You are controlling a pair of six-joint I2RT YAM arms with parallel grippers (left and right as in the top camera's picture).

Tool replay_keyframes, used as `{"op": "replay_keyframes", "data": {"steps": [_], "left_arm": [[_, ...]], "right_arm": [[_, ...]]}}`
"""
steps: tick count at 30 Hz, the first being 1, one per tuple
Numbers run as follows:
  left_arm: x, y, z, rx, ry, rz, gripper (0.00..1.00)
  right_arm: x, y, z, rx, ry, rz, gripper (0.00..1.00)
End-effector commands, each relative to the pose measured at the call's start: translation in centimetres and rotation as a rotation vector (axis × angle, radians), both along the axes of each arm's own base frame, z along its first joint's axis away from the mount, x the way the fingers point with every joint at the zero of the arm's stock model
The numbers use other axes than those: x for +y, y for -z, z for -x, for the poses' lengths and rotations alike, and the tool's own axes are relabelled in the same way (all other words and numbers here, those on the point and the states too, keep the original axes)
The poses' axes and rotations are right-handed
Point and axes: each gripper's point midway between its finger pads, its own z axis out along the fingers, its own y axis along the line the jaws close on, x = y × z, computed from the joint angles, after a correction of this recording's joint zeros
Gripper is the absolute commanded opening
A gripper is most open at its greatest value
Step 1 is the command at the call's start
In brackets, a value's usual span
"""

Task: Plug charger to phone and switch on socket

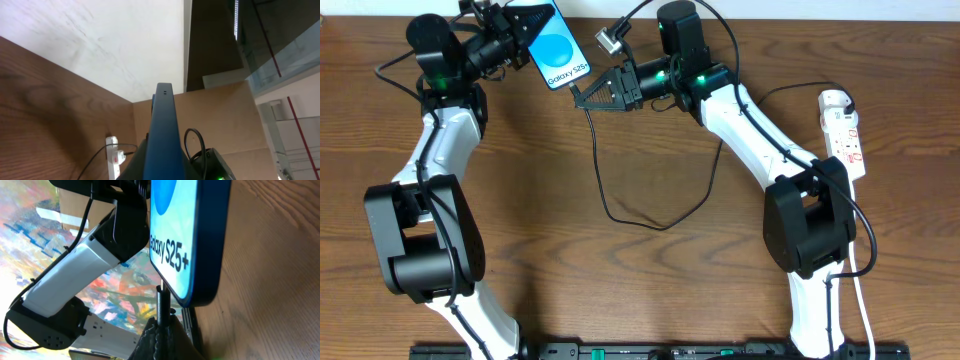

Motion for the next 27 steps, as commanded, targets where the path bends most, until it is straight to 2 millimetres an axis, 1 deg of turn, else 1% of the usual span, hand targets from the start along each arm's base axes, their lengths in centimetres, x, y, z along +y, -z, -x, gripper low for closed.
{"op": "replay_keyframes", "data": {"steps": [1, 10, 27], "left_arm": [[-0.1, -1.0, 0.2, -0.036, 0.0, -0.011, 0.07], [-0.1, -1.0, 0.3, -0.036, 0.0, -0.011, 0.07], [-0.2, -1.0, 0.3, -0.036, 0.006, -0.012, 0.07]], "right_arm": [[0.1, 0.2, 0.0, 0.007, -0.003, 0.002, 0.01], [-0.2, 0.4, -0.7, 0.014, 0.025, 0.015, 0.01], [-0.6, 0.3, -1.1, 0.004, 0.035, 0.011, 0.01]]}}
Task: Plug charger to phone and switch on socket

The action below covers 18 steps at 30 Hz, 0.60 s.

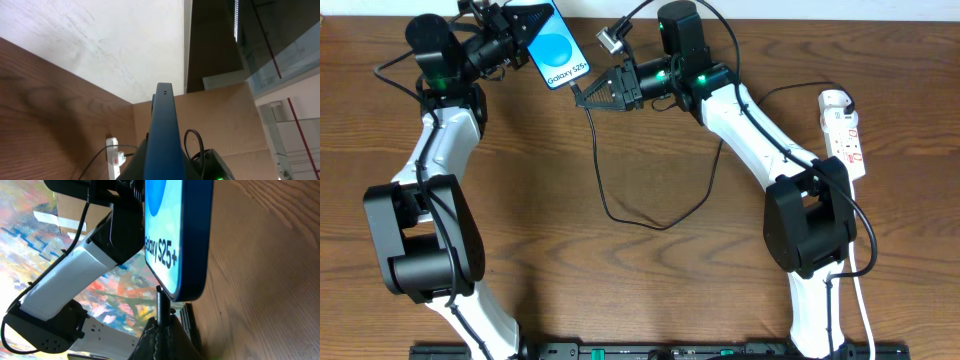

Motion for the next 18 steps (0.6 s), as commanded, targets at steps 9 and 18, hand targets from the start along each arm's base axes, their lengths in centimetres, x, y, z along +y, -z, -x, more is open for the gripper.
{"op": "replay_keyframes", "data": {"steps": [9, 18], "left_arm": [[-0.24, -0.95, 0.38, -0.036, 0.009, -0.012, 0.07], [-1.04, -0.95, 0.48, -0.036, 0.024, -0.012, 0.07]], "right_arm": [[-0.55, 0.18, -0.92, -0.001, 0.025, 0.004, 0.01], [-0.54, 0.17, -0.9, -0.002, 0.024, 0.003, 0.01]]}}
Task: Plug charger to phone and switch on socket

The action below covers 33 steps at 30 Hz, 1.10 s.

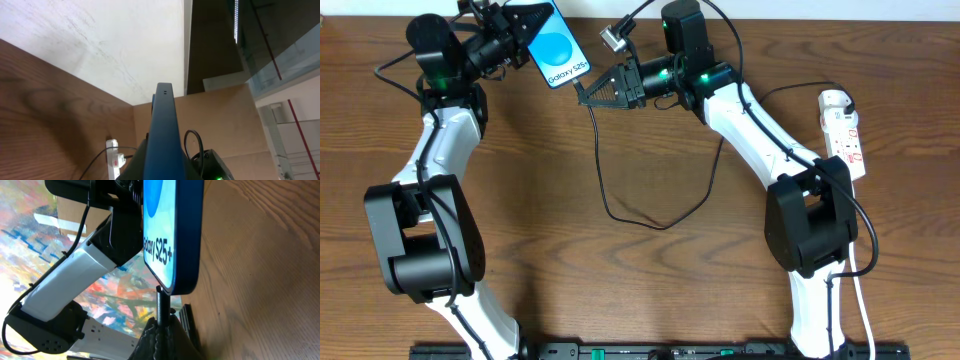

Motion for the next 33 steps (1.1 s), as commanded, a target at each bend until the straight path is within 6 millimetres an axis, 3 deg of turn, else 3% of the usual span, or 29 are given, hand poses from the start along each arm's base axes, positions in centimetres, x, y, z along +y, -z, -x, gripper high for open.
{"op": "replay_keyframes", "data": {"steps": [1, 33], "left_arm": [[-0.96, -0.94, 0.62, -0.036, 0.032, -0.014, 0.07], [-1.88, -0.89, 1.06, -0.036, 0.068, -0.016, 0.07]], "right_arm": [[-0.21, 0.15, -0.57, -0.002, 0.016, 0.003, 0.01], [-0.06, -0.32, -0.72, -0.016, 0.017, -0.01, 0.01]]}}
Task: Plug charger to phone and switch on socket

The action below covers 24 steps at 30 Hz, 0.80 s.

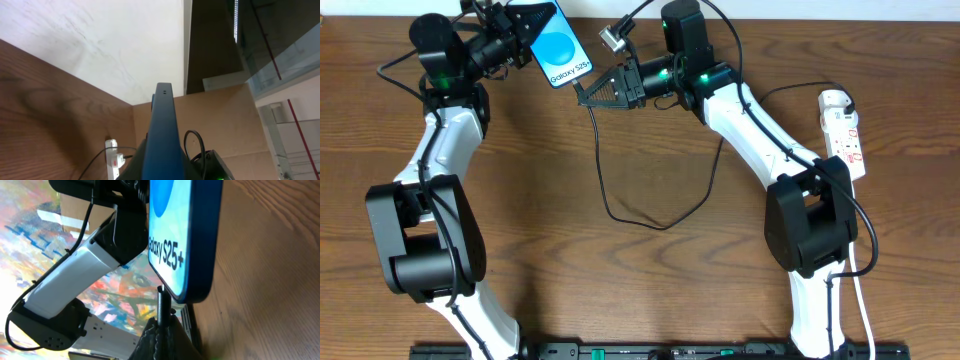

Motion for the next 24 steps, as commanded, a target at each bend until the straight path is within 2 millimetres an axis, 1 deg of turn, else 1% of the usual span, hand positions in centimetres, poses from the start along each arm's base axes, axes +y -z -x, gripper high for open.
{"op": "replay_keyframes", "data": {"steps": [1, 12, 24], "left_arm": [[-1.45, -0.88, 1.06, -0.036, 0.065, -0.017, 0.08], [-1.46, -0.88, 1.07, -0.036, 0.065, -0.017, 0.07], [-2.05, -0.77, 1.98, -0.088, 0.125, -0.059, 0.07]], "right_arm": [[-0.13, 0.01, -0.95, -0.005, 0.034, 0.004, 0.01], [-0.22, 0.05, -1.08, -0.002, 0.039, 0.006, 0.01], [0.01, 0.28, -1.52, 0.014, 0.071, 0.024, 0.01]]}}
